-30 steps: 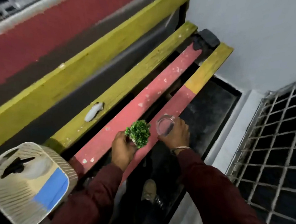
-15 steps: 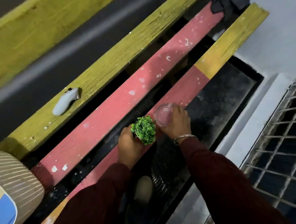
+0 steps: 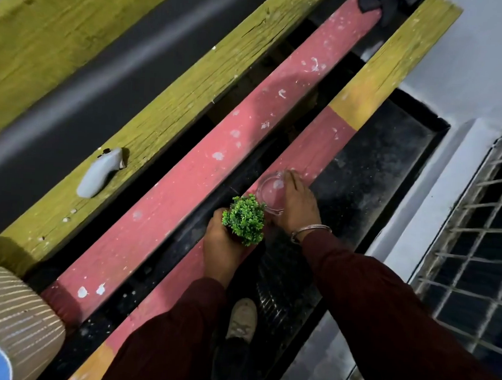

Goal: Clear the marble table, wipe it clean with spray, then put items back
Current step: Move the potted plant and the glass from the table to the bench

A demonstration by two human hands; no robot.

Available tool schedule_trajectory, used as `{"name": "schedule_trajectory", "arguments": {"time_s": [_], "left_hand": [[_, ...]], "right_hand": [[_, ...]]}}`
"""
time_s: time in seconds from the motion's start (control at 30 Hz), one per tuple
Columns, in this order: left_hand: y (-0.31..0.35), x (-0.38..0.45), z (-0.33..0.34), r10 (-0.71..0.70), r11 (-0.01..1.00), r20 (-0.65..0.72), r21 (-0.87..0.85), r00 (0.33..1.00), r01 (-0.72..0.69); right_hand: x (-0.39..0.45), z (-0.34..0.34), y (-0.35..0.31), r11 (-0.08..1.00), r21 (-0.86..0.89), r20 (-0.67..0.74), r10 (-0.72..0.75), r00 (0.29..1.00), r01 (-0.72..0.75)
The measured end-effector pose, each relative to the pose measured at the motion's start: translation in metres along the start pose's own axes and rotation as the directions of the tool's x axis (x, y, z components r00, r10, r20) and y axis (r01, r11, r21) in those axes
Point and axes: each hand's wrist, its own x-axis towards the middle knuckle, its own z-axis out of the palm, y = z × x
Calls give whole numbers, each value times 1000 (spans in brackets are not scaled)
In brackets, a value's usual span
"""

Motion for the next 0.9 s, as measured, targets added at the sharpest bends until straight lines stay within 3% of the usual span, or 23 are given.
{"name": "schedule_trajectory", "arguments": {"time_s": [0.23,0.4,0.5,0.67,0.9], "left_hand": [[26,-18,-52,-58,993,107,104,993,46],[52,-27,-103,113,937,125,317,986,-147],[73,-30,-130,220,849,114,466,969,-248],[115,-55,-205,340,740,42,605,940,-295],[143,-126,-322,379,725,-152,662,913,-191]], "right_hand": [[-18,-27,-22,999,-31,7,7,1000,-7],[-38,-58,-62,997,-71,-79,-42,996,37],[-49,-78,-87,991,-121,-114,-77,990,63],[-77,-133,-155,967,-179,-193,-213,958,179],[-150,-178,-279,904,-176,-237,-423,875,390]]}}
